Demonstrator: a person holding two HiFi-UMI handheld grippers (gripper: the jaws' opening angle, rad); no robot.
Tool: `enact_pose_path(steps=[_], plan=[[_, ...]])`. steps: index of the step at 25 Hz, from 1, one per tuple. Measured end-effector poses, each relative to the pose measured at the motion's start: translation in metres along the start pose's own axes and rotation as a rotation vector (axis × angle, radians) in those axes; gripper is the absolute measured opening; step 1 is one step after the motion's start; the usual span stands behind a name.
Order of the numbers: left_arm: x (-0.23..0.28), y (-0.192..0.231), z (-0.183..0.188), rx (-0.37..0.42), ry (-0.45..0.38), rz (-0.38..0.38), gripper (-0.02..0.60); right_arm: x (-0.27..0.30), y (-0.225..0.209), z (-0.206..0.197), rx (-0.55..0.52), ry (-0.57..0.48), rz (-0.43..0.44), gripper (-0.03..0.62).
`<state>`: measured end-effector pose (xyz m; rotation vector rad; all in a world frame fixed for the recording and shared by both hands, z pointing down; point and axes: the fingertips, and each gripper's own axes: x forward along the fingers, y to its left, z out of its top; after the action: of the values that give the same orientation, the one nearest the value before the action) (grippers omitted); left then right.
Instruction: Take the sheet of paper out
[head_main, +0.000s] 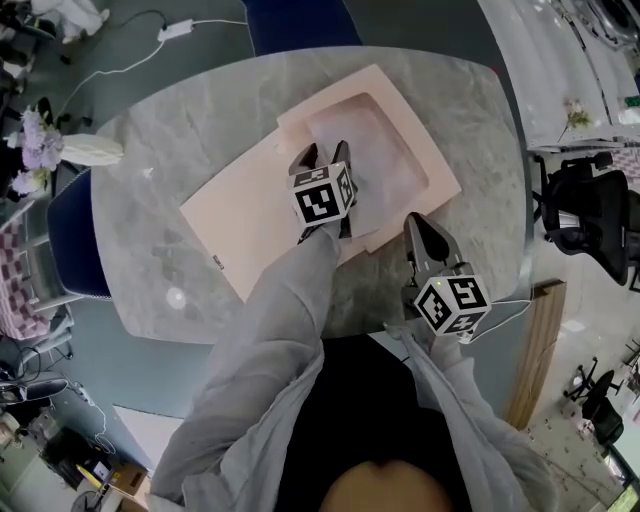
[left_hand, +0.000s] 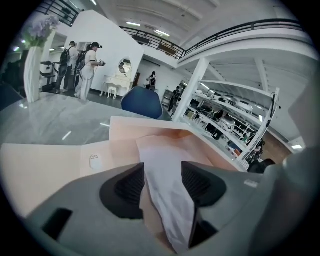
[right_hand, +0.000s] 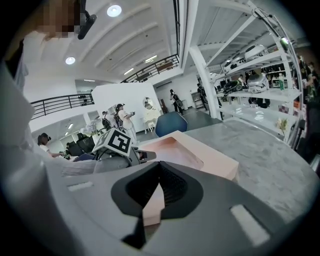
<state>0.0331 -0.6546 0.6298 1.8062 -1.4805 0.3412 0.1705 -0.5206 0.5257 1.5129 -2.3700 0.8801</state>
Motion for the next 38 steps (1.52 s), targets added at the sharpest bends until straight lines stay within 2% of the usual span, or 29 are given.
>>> enact_pose_path(steps=[8,15,17,18,19,20,25,28,31,38], plan=[[0.010,0.006,-0.014,0.043,0.065,0.062,0.223,-0.004,-0.008,-0.001,0.022,0.001,-0.023,0.008],[0.014,0.017,-0.016,0.064,0.078,0.143,0.172,0.001,-0.007,0.003,0.023,-0.007,-0.018,0.008],[0.014,0.024,-0.015,0.065,0.082,0.188,0.100,0.000,-0.008,0.003,0.023,-0.007,-0.021,0.008],[0.013,0.029,-0.015,0.075,0.087,0.213,0.044,-0.001,-0.009,0.002,0.023,-0.005,-0.024,0.008],[0.012,0.031,-0.015,0.091,0.090,0.230,0.014,-0.002,-0.010,0.001,0.025,-0.004,-0.027,0.009],[0.012,0.032,-0.015,0.105,0.090,0.234,0.009,-0.003,-0.011,0.000,0.026,-0.003,-0.030,0.008],[0.010,0.030,-0.014,0.117,0.088,0.175,0.005,-0.006,-0.011,-0.001,0.024,-0.003,-0.032,0.008],[0.007,0.031,-0.014,0.097,0.086,0.140,0.005,-0.010,-0.010,0.000,0.020,-0.010,-0.032,0.009],[-0.002,0.033,-0.014,0.060,0.087,0.122,0.005,-0.014,-0.010,0.000,0.016,-0.012,-0.032,0.008],[-0.024,0.036,-0.006,0.073,0.062,0.098,0.005,-0.020,0.000,-0.001,0.012,-0.022,-0.020,0.008]])
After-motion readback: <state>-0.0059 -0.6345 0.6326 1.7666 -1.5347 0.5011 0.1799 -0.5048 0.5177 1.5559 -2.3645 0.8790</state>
